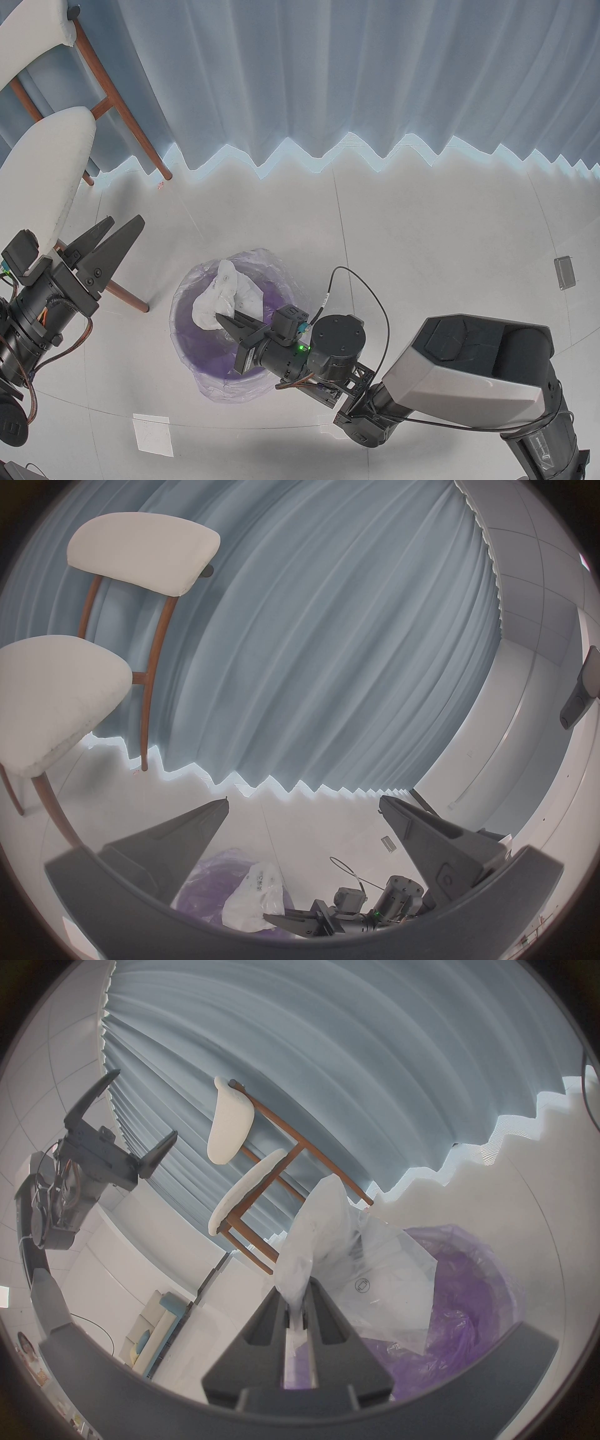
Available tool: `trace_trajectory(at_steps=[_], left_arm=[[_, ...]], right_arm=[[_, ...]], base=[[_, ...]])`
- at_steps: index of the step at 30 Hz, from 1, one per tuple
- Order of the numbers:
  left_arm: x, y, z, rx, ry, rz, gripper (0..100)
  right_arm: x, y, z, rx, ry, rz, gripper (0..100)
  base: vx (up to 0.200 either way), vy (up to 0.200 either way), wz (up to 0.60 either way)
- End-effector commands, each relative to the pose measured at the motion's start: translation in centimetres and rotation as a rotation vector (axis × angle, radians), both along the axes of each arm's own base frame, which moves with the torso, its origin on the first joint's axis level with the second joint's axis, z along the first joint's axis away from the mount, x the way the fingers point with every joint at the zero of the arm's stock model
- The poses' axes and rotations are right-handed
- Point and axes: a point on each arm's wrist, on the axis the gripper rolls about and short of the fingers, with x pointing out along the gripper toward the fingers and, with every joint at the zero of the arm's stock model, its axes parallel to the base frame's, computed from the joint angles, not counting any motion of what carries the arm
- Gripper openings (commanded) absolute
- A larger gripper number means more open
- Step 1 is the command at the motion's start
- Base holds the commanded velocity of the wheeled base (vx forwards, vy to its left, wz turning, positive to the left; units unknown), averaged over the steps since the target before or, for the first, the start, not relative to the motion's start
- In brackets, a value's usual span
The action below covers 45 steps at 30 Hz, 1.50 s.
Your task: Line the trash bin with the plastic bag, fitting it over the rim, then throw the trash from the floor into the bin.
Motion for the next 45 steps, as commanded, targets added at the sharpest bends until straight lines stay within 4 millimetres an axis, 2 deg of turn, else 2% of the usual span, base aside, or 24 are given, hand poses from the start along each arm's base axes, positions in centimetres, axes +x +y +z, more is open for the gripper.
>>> trace_trajectory(at_steps=[1, 2, 8, 12, 16, 30, 36, 41, 45], left_arm=[[0.0, 0.0, 0.0, 0.0, 0.001, -0.002, 100], [0.0, 0.0, 0.0, 0.0, 0.0, -0.001, 100], [-0.1, 0.0, 0.1, -0.001, -0.003, -0.002, 100], [0.0, 0.0, 0.0, 0.0, 0.0, -0.001, 100], [-0.1, 0.0, 0.0, 0.0, -0.002, -0.001, 100], [-0.1, 0.0, -0.1, 0.002, 0.0, -0.002, 100], [-0.1, 0.0, -0.1, 0.002, 0.0, -0.002, 100], [-0.1, 0.0, -0.1, 0.003, 0.001, -0.001, 100], [-0.2, 0.0, -0.1, 0.004, -0.001, -0.001, 100]], right_arm=[[0.0, 0.1, -0.9, -0.013, 0.01, 0.0, 0], [0.0, 0.1, -0.9, -0.017, 0.013, -0.001, 100], [0.0, 0.0, -0.4, 0.012, -0.001, -0.002, 100], [-0.3, -0.2, 1.1, 0.053, -0.006, 0.004, 100], [-0.6, -0.6, 1.7, 0.054, -0.006, 0.004, 100], [-0.7, -0.8, 1.8, 0.059, -0.009, 0.003, 100], [-0.8, -1.1, 2.8, 0.074, -0.02, 0.002, 100], [-1.5, -2.2, 4.3, 0.09, -0.035, -0.011, 100], [-1.9, -4.5, 6.8, 0.103, -0.052, -0.074, 100]], base=[[0.0, 0.0, 0.0], [0.0, 0.0, 0.0], [0.0, 0.0, 0.0], [0.0, 0.0, 0.0], [0.0, 0.0, 0.0], [0.0, 0.0, 0.0], [0.0, 0.0, 0.0], [0.0, 0.0, 0.0], [0.0, 0.0, 0.0]])
